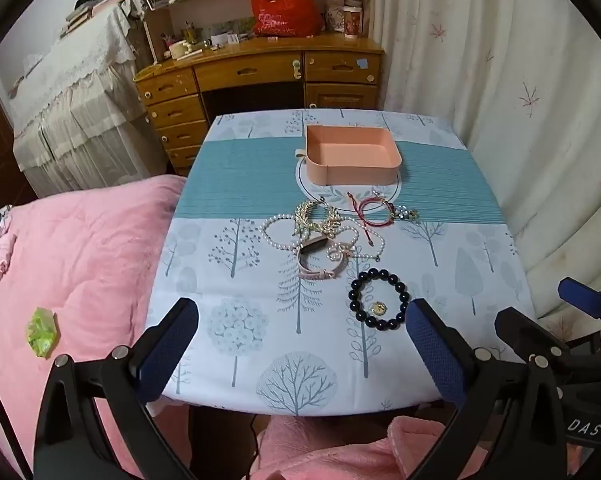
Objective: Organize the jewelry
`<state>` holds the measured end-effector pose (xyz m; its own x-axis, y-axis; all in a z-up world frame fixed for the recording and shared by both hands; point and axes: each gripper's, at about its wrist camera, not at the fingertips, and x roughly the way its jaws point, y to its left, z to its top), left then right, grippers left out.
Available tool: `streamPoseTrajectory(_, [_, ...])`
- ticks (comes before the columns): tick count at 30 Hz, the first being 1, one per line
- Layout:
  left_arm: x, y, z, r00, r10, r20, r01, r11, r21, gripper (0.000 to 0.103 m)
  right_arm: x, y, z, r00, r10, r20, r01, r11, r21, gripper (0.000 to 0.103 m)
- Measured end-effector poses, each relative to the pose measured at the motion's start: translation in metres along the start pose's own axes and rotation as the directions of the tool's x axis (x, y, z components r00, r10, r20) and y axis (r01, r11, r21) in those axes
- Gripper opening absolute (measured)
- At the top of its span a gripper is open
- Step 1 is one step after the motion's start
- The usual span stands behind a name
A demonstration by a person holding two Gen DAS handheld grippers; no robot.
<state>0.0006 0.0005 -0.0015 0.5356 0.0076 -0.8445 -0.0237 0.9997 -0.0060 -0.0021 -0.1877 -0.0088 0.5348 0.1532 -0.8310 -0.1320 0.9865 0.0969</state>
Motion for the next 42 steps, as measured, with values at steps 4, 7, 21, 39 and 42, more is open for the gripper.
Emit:
streamPoseTrajectory(4, [0.009, 0.007, 0.011, 0.999, -0.013, -0.035, 0.014, 1.0, 0.005, 0.102, 0.002, 0.001, -0.001, 0.999, -0.044, 0.004, 0.044, 0.999, -0.025, 0.101])
streamPoseTrajectory(7, [0.005, -0.004, 0.003, 1.0, 0.028, 0.004, -0.028, 0.999, 0.023, 0.102, 0.001, 0.001, 0.0, 0.999, -0.045, 0.001, 0.045, 0.999, -0.023, 0.101])
streamPoseTrajectory(21, [-0.003, -0.01, 0.004, 0.999, 0.037, 0.023, -0.038, 0.999, 0.036, 0.102, -0.001, -0.007, -0.002, 1.0, -0.029, -0.008, 0.029, 1.0, 0.008, 0.101])
streamPoseTrajectory(39, [-0.008, -0.006, 0.002, 0.998, 0.045, 0.051, -0.048, 0.998, 0.045, 0.102, 0.003, 0.0, -0.004, 0.999, -0.038, -0.016, 0.038, 0.999, -0.001, 0.101])
streamPoseTrajectory(42, [-0.008, -0.005, 0.002, 0.998, 0.045, 0.051, -0.047, 0.998, 0.044, 0.102, 0.004, 0.001, -0.003, 0.999, -0.038, -0.016, 0.038, 0.999, 0.001, 0.101])
